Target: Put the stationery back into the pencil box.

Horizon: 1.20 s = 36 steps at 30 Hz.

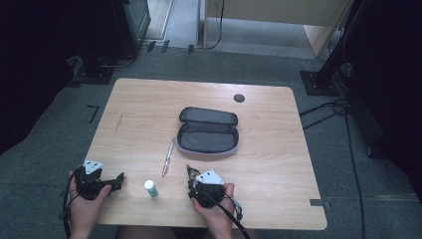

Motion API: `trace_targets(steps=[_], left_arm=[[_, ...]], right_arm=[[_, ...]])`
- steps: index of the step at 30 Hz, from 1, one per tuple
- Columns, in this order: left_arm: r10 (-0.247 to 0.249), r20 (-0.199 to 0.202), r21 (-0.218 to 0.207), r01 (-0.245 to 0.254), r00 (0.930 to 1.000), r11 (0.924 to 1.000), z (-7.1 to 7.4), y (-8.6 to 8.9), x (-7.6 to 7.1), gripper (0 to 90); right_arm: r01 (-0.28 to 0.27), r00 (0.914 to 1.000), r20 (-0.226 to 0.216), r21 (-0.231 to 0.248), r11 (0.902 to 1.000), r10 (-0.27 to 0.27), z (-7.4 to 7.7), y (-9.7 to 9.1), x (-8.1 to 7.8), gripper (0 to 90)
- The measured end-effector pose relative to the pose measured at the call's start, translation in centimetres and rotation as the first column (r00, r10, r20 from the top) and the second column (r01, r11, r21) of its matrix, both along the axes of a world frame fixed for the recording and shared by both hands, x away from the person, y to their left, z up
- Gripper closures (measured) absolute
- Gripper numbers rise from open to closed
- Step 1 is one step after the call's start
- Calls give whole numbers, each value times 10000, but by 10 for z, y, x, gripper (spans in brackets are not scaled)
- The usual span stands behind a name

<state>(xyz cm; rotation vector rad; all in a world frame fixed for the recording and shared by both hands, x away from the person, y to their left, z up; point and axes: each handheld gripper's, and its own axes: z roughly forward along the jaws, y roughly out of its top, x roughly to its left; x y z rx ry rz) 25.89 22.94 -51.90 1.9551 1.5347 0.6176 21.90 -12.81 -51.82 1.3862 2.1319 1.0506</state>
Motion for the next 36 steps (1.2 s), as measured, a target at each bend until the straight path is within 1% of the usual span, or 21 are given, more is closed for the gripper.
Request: trace_targets(steps=[3,8,10,13,15,17,20,22,23,24,25,26,33,34,35,36], left_arm=[[-1,-3,3,1,10000,10000,0,0,0,0],[2,-2,1,-2,10000,10000,0,0,0,0],[2,-2,1,-2,10000,10000,0,0,0,0],[-1,-1,1,1,10000,10000,0,0,0,0],[0,-1,0,0,10000,10000,0,0,0,0],[0,-1,1,0,10000,10000,0,0,0,0],[-3,-2,3,3,10000,10000,0,0,0,0],[3,-1,-2,-3,10000,10000,0,0,0,0],[1,-1,0,-1,10000,10000,0,0,0,0],[1,-1,0,-1,10000,10000,0,0,0,0],[3,-1,0,-3,10000,10000,0,0,0,0],[0,-3,5,0,10000,10000,0,0,0,0],[-1,-1,-1,1,10000,10000,0,0,0,0],[-1,-1,-1,1,10000,10000,0,0,0,0],[0,-1,-1,0,10000,10000,0,0,0,0],[-1,0,-1,1,10000,10000,0,0,0,0]], right_arm=[[57,9999,118,64,10000,-58,4,-3,0,422],[134,9998,172,252,9996,-138,12,-10,1,422],[159,9995,271,206,9997,-165,15,-13,2,422],[205,9994,258,372,9991,-215,22,-17,3,422],[226,9991,353,379,9990,-239,26,-19,4,422],[287,9989,361,566,9980,-307,31,-23,6,421],[346,9982,461,560,9978,-372,37,-28,9,422],[385,9981,450,611,9974,-413,39,-29,10,422],[452,9975,506,621,9970,-483,43,-33,12,422],[452,9975,506,621,9970,-483,43,-33,12,422],[467,9977,461,847,9953,-507,48,-37,14,422],[475,9976,469,892,9949,-518,50,-38,16,422],[559,9962,618,966,9937,-621,70,-48,31,422],[559,9962,618,966,9937,-621,70,-48,31,422],[584,9959,636,946,9938,-646,72,-50,34,422],[651,9952,663,958,9933,-716,78,-53,41,422]])
